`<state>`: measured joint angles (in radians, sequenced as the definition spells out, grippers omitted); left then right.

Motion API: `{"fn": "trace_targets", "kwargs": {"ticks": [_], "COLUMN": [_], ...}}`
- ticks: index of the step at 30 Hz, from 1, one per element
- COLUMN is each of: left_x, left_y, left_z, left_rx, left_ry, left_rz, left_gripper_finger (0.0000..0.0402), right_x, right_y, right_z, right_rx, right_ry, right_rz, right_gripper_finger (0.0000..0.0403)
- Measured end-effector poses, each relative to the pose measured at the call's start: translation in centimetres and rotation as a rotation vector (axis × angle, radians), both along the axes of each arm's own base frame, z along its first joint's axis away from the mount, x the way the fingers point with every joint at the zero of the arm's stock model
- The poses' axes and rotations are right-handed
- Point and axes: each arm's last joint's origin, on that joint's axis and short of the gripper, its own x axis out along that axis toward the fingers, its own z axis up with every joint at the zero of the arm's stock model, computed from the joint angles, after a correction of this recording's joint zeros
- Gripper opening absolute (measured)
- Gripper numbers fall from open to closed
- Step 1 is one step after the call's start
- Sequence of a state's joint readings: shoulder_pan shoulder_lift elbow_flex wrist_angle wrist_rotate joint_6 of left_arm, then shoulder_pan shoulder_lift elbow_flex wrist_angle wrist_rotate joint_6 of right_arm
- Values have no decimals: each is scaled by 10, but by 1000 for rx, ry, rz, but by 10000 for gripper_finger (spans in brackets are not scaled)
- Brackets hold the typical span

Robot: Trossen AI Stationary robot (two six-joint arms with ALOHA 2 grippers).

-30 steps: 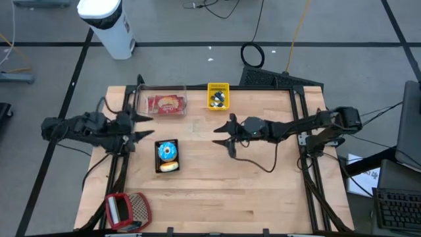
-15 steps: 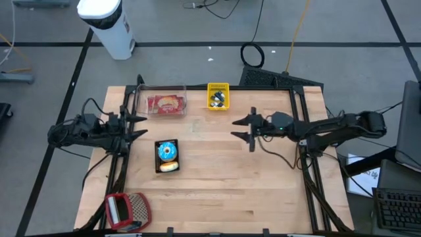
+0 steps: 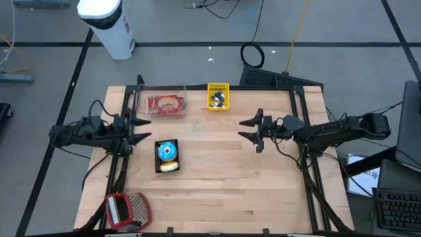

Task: Pick & Place Food Item
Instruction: Return to Home Position

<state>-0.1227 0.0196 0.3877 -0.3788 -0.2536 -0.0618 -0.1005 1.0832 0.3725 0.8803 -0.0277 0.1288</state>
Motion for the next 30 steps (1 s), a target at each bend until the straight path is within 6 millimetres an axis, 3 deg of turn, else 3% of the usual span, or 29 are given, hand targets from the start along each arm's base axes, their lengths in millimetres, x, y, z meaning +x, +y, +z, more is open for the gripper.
{"fn": "trace_targets", "kwargs": {"ticks": [9,25,30], "left_x": [11,18,18], "left_y": [-2,-6,-6], "left_z": [-12,-24,-24], "left_rx": [-48,-66,-77], "left_ry": [-57,-80,-74], "left_rz": [-42,-119,-127], "left_gripper_finger": [241,241,241], "right_x": [-1,-1,-5], "right_y": [1,1,4], "right_z": [-2,-2,6], "right_rx": [72,69,15], "right_ry": [1,-3,-42], "right_rz": [13,16,96], "right_gripper_finger": [201,203,205]}}
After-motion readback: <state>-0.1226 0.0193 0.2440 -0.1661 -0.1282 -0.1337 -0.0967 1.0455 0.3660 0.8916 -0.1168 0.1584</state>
